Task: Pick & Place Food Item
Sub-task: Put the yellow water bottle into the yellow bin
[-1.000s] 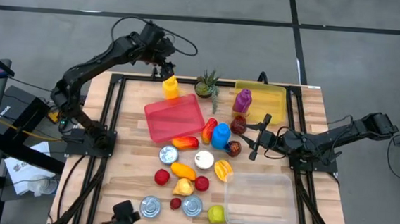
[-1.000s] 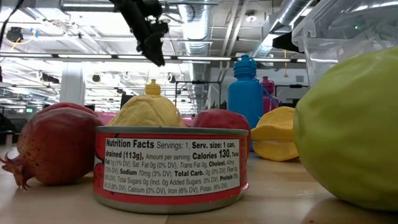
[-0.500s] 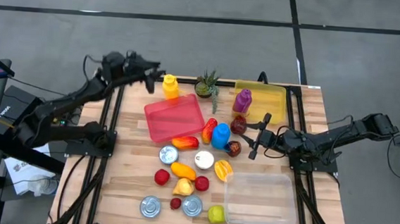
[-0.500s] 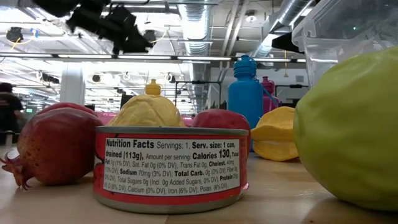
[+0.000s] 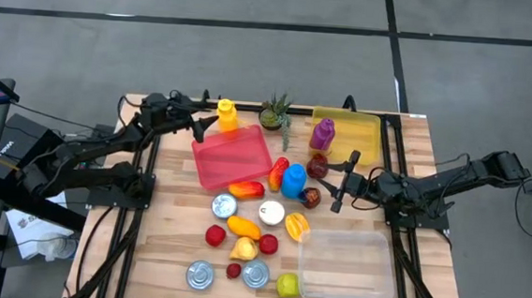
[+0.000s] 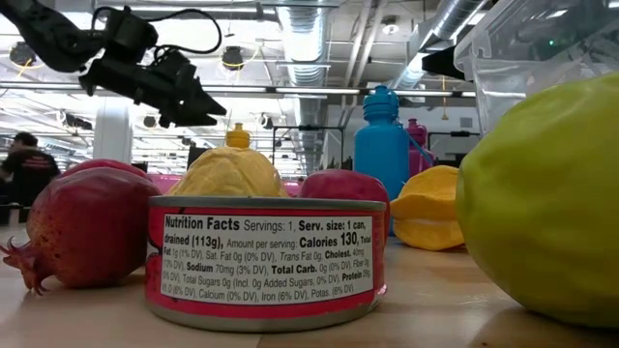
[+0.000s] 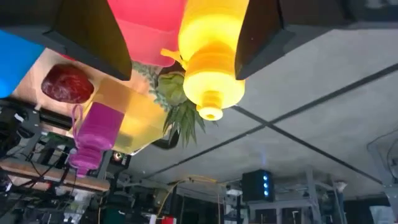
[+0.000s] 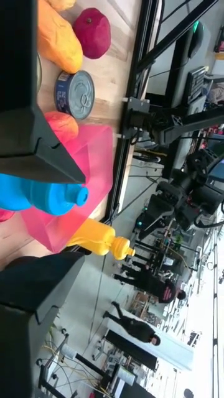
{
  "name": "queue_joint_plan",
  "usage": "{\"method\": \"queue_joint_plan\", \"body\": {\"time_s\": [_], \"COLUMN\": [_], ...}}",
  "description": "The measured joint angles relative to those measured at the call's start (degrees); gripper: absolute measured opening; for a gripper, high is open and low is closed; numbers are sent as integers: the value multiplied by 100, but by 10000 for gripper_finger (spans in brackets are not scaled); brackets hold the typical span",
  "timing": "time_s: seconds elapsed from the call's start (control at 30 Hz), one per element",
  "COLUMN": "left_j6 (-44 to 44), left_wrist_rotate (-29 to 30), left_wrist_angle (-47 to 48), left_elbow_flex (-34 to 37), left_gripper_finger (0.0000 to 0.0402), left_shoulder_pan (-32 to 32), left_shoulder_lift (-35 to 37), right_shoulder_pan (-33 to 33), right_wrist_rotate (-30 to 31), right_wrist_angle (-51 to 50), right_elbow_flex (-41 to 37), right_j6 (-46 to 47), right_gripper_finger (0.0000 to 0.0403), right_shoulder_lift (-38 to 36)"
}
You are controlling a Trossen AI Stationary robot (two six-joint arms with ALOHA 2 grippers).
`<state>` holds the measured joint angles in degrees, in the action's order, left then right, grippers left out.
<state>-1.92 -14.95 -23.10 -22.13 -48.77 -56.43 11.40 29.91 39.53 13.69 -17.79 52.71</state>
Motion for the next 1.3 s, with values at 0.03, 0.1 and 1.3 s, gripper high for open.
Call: {"method": "queue_joint_plan", "body": {"time_s": [0.03,0.1,1.3], "left_j6": [5,87,373], "left_wrist_rotate": [14,21,220], "left_wrist_angle": [-52,-119,-4316], "left_elbow_flex": [39,109,630], "left_gripper_finger": [288,293,294], "left_shoulder_pan": [0,0,0], "left_shoulder_lift": [-21,-70,-2691], "right_shoulder_pan": [0,0,-33], "right_wrist_rotate": [0,0,7], "right_wrist_angle": [-6,-9,-11], "right_elbow_flex": [0,0,0], "right_j6": [-16,-20,-69], "right_gripper_finger": [186,189,192], "right_shoulder_lift": [0,0,7]}}
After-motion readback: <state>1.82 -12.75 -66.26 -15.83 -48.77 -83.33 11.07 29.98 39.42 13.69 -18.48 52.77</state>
